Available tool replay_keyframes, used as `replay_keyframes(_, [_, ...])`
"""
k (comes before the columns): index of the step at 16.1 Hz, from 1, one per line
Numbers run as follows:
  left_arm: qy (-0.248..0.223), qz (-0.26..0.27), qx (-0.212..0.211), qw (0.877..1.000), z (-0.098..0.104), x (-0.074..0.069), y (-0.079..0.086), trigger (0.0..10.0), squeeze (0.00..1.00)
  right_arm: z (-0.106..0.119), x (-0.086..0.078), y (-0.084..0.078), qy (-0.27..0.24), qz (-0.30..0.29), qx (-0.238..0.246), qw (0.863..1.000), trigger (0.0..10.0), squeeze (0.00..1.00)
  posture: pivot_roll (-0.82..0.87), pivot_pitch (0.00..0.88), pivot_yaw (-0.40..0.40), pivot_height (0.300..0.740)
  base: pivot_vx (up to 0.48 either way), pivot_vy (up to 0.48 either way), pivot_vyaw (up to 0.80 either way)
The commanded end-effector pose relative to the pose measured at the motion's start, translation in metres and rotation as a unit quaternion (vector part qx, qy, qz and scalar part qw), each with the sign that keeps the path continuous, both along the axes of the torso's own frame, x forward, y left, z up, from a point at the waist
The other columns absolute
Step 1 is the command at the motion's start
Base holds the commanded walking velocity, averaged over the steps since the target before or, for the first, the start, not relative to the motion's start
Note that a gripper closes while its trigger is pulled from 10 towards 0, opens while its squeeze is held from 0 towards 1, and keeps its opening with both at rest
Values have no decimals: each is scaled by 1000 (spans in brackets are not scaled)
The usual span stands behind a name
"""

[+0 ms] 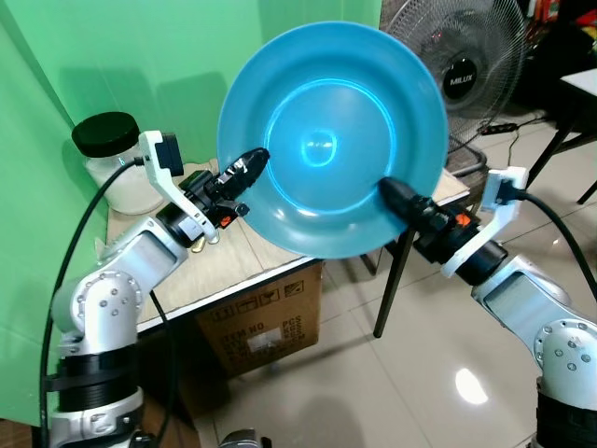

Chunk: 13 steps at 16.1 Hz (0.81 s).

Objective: Setting the table

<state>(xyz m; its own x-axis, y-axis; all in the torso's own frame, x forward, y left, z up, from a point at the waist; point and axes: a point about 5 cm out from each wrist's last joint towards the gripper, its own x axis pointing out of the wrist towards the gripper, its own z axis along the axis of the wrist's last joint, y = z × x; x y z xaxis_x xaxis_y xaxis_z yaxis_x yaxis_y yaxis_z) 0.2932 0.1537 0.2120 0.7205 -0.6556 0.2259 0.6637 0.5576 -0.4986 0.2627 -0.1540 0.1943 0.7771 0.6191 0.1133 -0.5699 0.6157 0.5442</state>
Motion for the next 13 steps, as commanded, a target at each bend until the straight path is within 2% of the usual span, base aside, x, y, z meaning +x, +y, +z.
replay_keyframes(1, [-22,-20,9,1000,8,-4,-3,0,0,-1,3,6,-1,12,-13,1000,10000,1000,47,0,53,740,0,0,0])
replay_keyframes(3, [-18,-31,10,999,5,-7,-7,0,0,1,8,9,-4,-2,-23,1000,10000,1000,50,0,38,740,0,0,0])
replay_keyframes(4, [-22,-18,12,1000,5,-8,-4,0,0,2,12,7,-7,-13,-9,1000,0,0,55,0,37,740,0,0,0])
replay_keyframes(8, [-21,-1,8,1000,3,-6,0,0,0,0,12,5,-9,-18,-18,1000,0,0,51,0,32,740,0,0,0])
replay_keyframes(13, [-15,23,13,1000,-4,-7,1,0,0,-2,11,14,-31,-6,-39,999,0,0,52,0,31,740,0,0,0])
